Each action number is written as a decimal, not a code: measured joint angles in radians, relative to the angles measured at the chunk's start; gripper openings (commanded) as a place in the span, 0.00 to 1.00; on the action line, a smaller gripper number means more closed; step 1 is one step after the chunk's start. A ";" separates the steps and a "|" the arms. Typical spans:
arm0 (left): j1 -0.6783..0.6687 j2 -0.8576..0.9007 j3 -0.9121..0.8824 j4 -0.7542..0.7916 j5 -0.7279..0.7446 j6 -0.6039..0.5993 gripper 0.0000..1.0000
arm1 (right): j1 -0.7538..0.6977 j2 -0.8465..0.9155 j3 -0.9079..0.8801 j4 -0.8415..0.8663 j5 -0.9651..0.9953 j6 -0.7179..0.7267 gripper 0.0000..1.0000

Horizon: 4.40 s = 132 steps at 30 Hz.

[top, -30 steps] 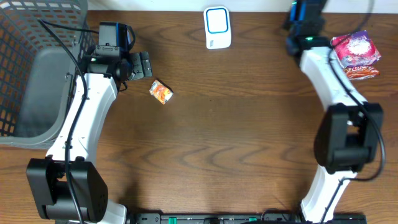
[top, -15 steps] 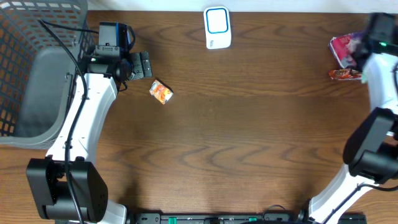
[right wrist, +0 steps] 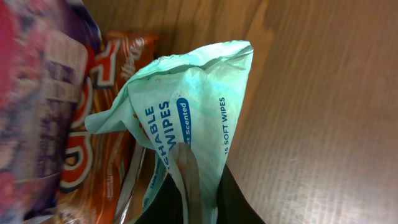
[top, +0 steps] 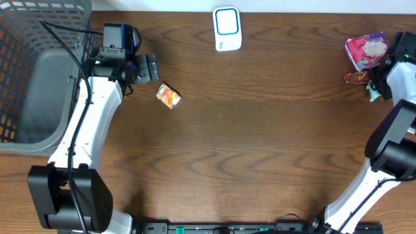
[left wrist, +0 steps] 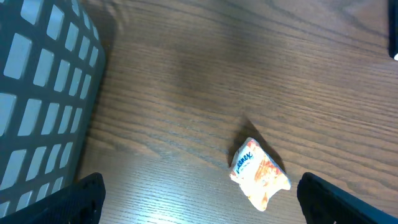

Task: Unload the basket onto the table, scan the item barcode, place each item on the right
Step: 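Carry the wipes pack to the far right and release it, then move the right gripper back toward the orange snack pack, then grasp the orange snack pack with the right gripper and lift it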

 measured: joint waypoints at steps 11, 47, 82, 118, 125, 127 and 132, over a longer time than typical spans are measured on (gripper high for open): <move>0.000 0.000 0.000 0.000 0.000 0.000 0.98 | -0.002 0.023 0.000 0.011 -0.025 0.011 0.99; 0.000 0.000 0.000 0.000 0.000 0.000 0.98 | 0.507 -0.253 0.062 0.073 -0.545 -0.219 0.99; 0.000 0.000 0.000 0.000 0.000 0.000 0.98 | 1.000 0.140 0.061 0.399 -0.919 -0.438 0.77; 0.000 0.000 0.000 0.000 0.000 0.000 0.98 | 1.058 0.190 0.061 0.372 -0.891 -0.373 0.01; 0.000 0.000 0.000 0.000 0.000 0.000 0.98 | 1.027 0.187 0.061 0.286 -0.878 -0.372 0.01; 0.000 0.000 0.000 0.000 0.000 0.000 0.98 | 1.003 0.178 0.061 0.229 -0.851 -0.373 0.01; 0.000 0.000 0.000 0.000 0.000 0.000 0.98 | 0.948 0.117 0.060 0.134 -0.749 -0.373 0.01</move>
